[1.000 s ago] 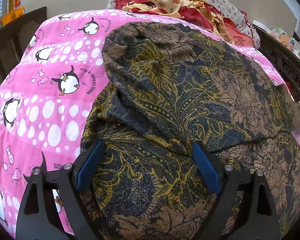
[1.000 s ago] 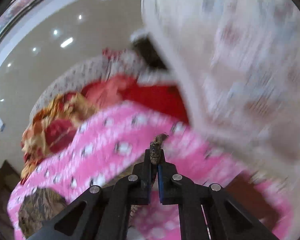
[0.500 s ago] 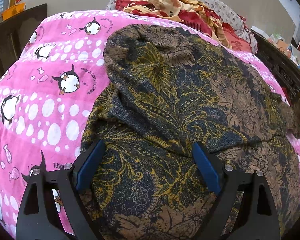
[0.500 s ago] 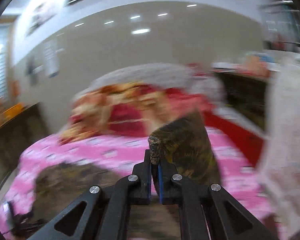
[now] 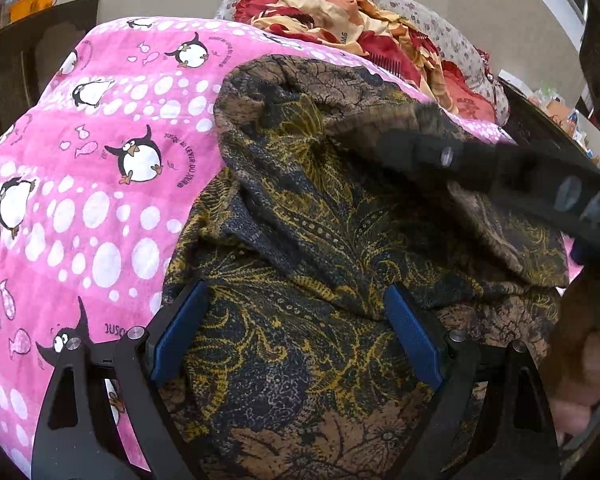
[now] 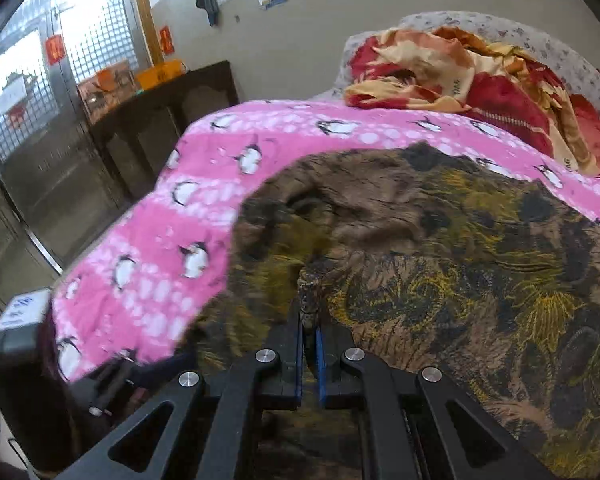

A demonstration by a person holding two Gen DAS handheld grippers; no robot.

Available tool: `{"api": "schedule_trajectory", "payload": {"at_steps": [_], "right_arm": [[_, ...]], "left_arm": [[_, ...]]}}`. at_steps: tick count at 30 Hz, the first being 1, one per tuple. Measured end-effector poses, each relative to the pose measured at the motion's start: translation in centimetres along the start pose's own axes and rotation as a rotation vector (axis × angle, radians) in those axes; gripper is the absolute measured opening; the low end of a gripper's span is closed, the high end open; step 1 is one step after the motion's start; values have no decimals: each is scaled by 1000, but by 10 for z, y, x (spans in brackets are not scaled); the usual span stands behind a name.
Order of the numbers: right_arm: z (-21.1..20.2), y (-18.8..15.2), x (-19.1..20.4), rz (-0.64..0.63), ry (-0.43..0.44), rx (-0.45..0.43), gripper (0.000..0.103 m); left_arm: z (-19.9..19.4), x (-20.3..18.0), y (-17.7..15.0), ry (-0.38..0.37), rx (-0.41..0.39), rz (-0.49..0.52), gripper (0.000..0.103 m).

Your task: Fold small clothes

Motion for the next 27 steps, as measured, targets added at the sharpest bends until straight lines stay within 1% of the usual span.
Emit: {"api": "schedule_trajectory", "payload": {"at_steps": [1,3,5,6,7,8,9,10,11,12,13,14,15,16,17,19,20,21,22,23,24,26,27], "right_arm": [[-3,4,1,8,24,-9,5],[2,5,2,24,23,13,5],[21,2,-1,34,17,126,6],[29,0,-3,42,-1,177,11],[37,-7,-8,59,-25,238,14],[38,-11,-12,81,-8,269,15],[35,-13,-16,101,15,275,18],[25,-15,-22,121,34,268,23],[16,-18,-27,131,43,259,42],[3,-22,-31,129,40,250,57],[-13,-28,-36,123,30,218,62],[-28,-35,-41,113,0,185,68],[-41,-46,-48,100,-43,159,69],[-55,-61,-59,75,-107,144,69],[-63,-75,-67,53,-146,141,69],[-72,-109,-86,32,-215,144,69],[-75,-121,-94,46,-216,133,69],[-83,-127,-99,72,-185,78,69],[-87,-126,-100,86,-179,63,69],[-85,-125,-100,89,-187,71,70],[-81,-126,-100,85,-197,84,72],[-75,-126,-94,49,-221,89,76],[-74,-126,-92,41,-229,89,77]], "left_arm": [[0,0,0,1,1,0,90],[0,0,0,1,1,0,90],[-1,-1,-1,1,1,0,90],[0,-1,0,1,2,0,90],[0,-1,0,0,1,0,90],[0,0,0,0,1,-1,90],[0,-1,0,-1,1,-1,90],[0,-1,0,-1,0,-2,90],[-1,0,-1,-5,-1,-4,90],[-2,0,-1,-14,-3,-7,90],[-3,1,-1,-23,-5,-10,90],[-8,3,-2,-42,-12,-18,90],[-13,4,-2,-62,-19,-24,90],[-21,4,-1,-92,-41,-24,90],[-33,2,2,-118,-89,-7,90],[-47,-6,16,-132,-178,45,90],[-47,-11,28,-141,-199,74,90],[-43,-13,38,-147,-196,87,90],[-34,-13,50,-161,-182,85,90],[-25,-12,58,-177,-160,74,90],[-9,-11,64,-203,-112,57,90],[11,-9,63,-248,-47,34,90],[22,-3,60,-254,-8,15,90]]}}
Point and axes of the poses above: each gripper's, at about its wrist camera, not at the fingertips, and z roughly the way its jaws point, x to its left, y to its top, the point moved 1 cm from there along z, roughly the way its jaws point, and after that the axes turned 9 degrees about z, right-handed, at the moved point
